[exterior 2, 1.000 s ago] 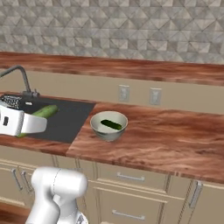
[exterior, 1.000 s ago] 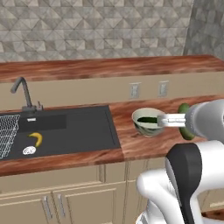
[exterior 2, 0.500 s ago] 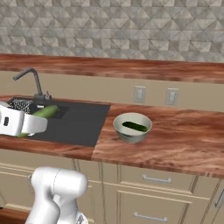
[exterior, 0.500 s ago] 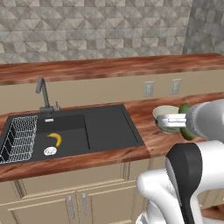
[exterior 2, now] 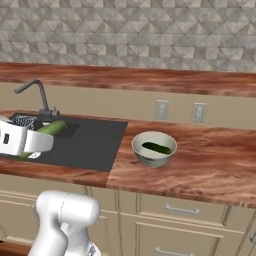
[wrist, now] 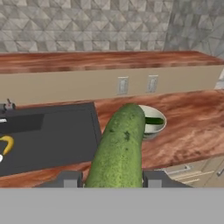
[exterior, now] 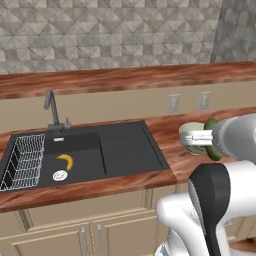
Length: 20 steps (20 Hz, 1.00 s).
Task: Pick the cucumbers from the cabinet and place them in one bowl. Pick the banana from the sink and place it in the other bowl.
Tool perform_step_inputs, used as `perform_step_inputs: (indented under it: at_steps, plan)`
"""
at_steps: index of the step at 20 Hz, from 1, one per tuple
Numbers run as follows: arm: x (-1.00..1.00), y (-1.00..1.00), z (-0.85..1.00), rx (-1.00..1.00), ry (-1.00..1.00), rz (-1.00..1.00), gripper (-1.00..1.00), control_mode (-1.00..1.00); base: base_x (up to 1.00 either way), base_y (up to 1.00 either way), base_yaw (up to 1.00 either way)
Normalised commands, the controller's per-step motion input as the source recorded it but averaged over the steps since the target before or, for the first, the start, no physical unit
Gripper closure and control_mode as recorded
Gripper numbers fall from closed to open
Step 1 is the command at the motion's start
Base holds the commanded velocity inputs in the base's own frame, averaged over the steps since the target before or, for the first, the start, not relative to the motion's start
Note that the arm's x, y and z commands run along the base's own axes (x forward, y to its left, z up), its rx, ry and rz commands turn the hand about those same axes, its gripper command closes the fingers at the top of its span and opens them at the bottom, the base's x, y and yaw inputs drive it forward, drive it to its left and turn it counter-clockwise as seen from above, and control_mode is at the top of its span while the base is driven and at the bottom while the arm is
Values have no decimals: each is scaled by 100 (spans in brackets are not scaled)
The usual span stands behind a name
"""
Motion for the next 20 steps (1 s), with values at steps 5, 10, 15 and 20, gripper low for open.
perform_step_inputs:
  at_steps: [5,10,15,20]
  plan:
    - [0,0,0,0,0,0,100,100,43,-1,3]
    - [0,0,0,0,0,0,100,100,25,0,2]
    - [31,-34,-3,0,3,0,100,-100,0,0,0]
    - [67,-61,0,0,27,0,100,-100,0,0,0]
